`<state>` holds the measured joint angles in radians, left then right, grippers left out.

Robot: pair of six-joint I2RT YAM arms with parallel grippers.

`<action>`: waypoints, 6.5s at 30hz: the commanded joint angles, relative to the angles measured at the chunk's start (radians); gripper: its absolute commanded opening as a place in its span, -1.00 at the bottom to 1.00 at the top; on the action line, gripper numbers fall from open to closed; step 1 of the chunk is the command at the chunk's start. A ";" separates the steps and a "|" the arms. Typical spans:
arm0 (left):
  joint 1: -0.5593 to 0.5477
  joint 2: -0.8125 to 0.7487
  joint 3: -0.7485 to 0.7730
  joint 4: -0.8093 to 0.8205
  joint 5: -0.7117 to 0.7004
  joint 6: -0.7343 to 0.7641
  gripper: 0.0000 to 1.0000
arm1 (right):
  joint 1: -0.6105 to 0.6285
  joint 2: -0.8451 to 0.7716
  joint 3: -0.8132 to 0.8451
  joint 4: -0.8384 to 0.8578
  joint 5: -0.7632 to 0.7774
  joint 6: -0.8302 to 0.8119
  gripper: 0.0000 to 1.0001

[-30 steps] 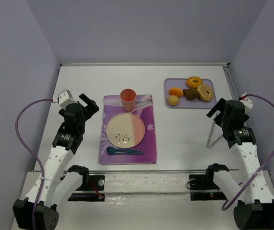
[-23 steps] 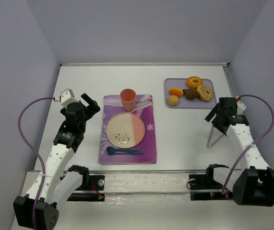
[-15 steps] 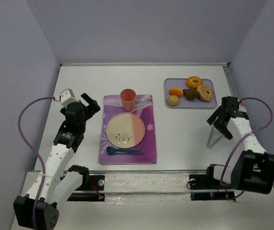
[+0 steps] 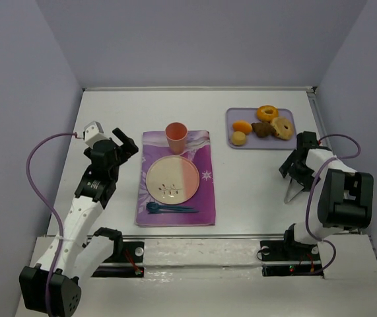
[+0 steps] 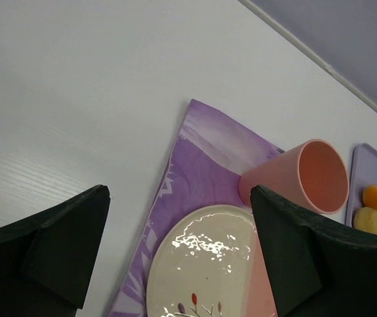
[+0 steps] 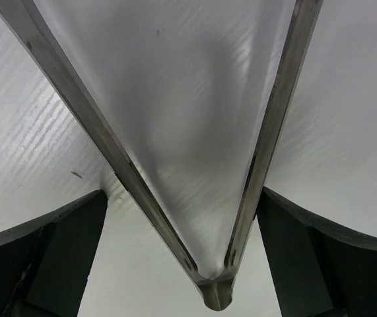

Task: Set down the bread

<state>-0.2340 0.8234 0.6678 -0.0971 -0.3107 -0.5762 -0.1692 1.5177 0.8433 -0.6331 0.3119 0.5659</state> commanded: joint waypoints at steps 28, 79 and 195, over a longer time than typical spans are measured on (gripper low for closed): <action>0.002 0.003 0.023 0.030 -0.065 0.006 0.98 | -0.104 -0.166 0.054 0.055 -0.111 -0.103 -0.42; 0.004 0.043 0.024 0.013 -0.033 -0.008 0.98 | 0.399 -0.174 0.312 -0.027 -0.345 -0.327 0.17; 0.004 -0.041 0.018 -0.003 0.036 -0.022 0.98 | 0.878 -0.625 0.168 -0.266 0.446 0.287 0.99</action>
<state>-0.2337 0.8196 0.6678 -0.1131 -0.2623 -0.5926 0.7128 0.8986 0.9947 -0.9268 0.6548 0.8486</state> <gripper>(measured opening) 0.990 0.994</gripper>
